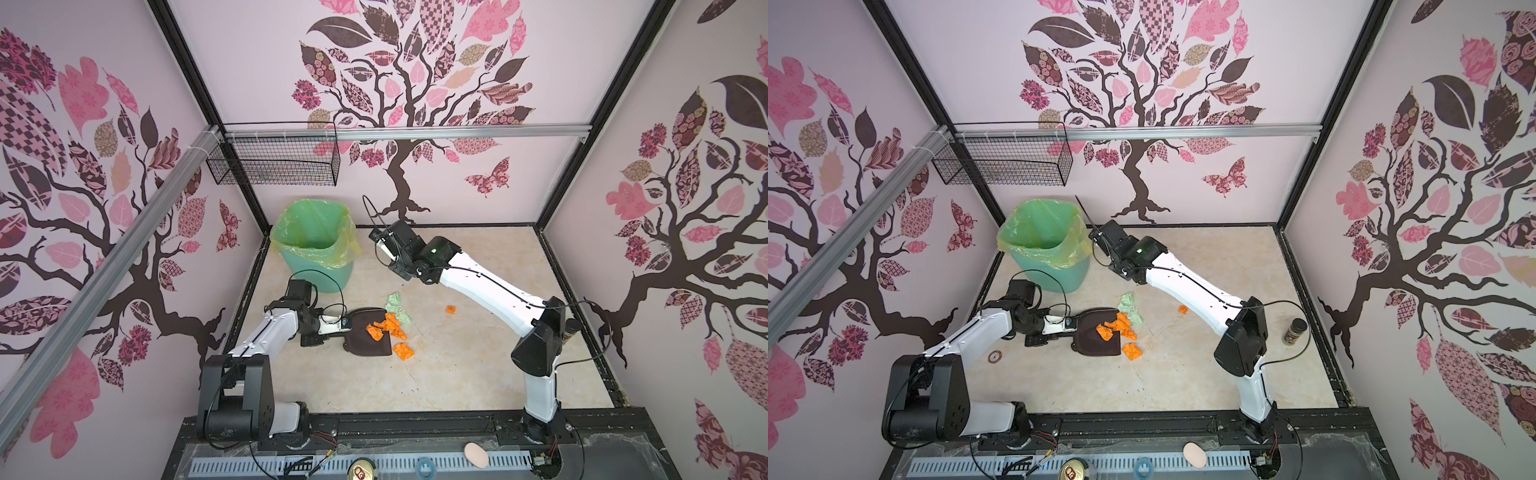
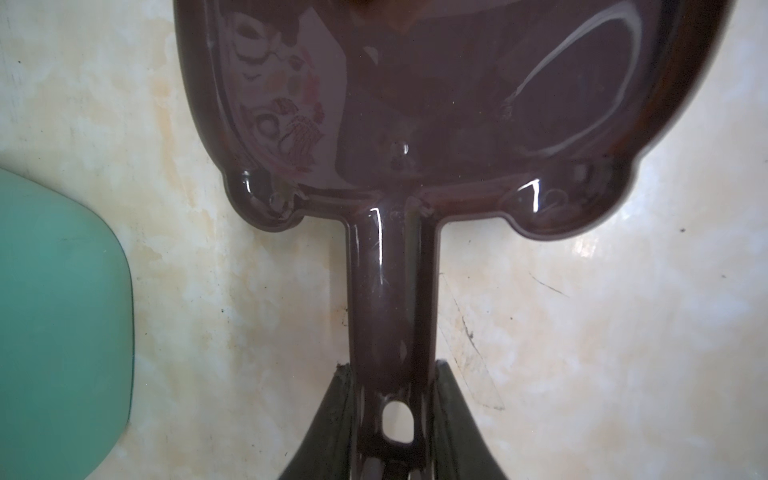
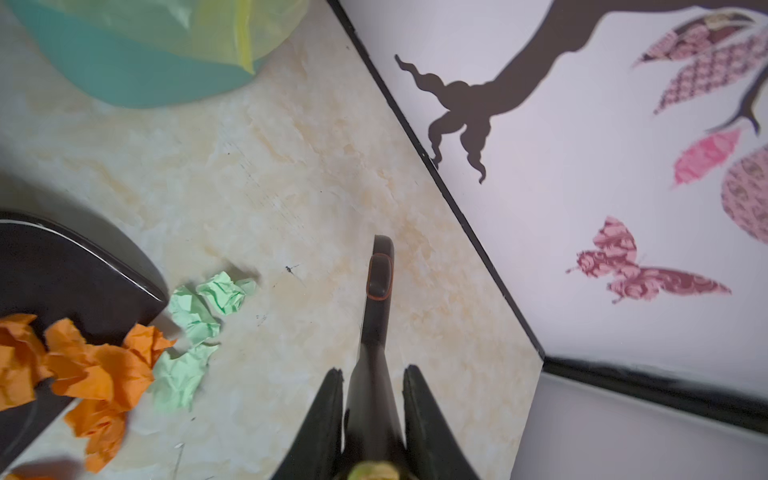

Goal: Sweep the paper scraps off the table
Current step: 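Brush orange and green scraps into the dustpan held by the left gripper, then reach the brush farther out and sweep stray orange scraps toward the dustpan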

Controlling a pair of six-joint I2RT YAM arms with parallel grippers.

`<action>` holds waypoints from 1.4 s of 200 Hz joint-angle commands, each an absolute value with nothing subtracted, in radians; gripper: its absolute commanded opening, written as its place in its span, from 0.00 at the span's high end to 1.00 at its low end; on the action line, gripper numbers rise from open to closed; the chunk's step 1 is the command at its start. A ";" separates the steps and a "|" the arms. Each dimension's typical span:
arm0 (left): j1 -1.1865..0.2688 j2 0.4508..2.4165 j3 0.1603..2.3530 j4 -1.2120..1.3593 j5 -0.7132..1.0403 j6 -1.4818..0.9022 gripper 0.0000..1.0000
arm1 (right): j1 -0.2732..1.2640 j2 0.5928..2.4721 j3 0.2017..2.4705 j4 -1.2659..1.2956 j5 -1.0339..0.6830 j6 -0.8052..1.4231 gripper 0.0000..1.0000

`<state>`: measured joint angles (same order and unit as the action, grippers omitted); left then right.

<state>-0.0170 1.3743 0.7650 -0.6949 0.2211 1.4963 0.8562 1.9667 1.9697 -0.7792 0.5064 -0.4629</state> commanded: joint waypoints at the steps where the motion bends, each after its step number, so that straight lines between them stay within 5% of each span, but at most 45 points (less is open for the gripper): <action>1: -0.019 1.363 0.755 -0.702 0.214 1.483 0.98 | 0.865 1.992 1.938 -0.569 0.389 -0.745 1.00; 66: -0.015 1.366 0.772 -0.715 0.218 1.483 0.99 | 0.902 2.158 2.074 -0.741 0.252 -0.829 1.00; 202: -0.015 1.378 0.764 -0.698 0.216 1.485 0.99 | 1.174 1.911 1.874 -0.936 0.456 -0.642 1.00; 242: -0.016 1.384 0.764 -0.698 0.218 1.482 0.99 | 1.165 1.904 2.027 -0.974 0.730 -0.447 1.00; 268: -0.017 1.381 0.761 -0.698 0.221 1.482 0.99 | 1.049 2.005 2.330 -1.369 0.772 -0.121 1.00; 280: -0.017 1.381 0.759 -0.697 0.222 1.479 0.99 | 0.997 1.983 2.299 -1.441 0.817 0.012 1.00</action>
<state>-0.0166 1.3754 0.7650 -0.6956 0.2123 1.4899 1.1110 1.9800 2.2147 -1.1355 0.6453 -0.3347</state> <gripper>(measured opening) 0.264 0.254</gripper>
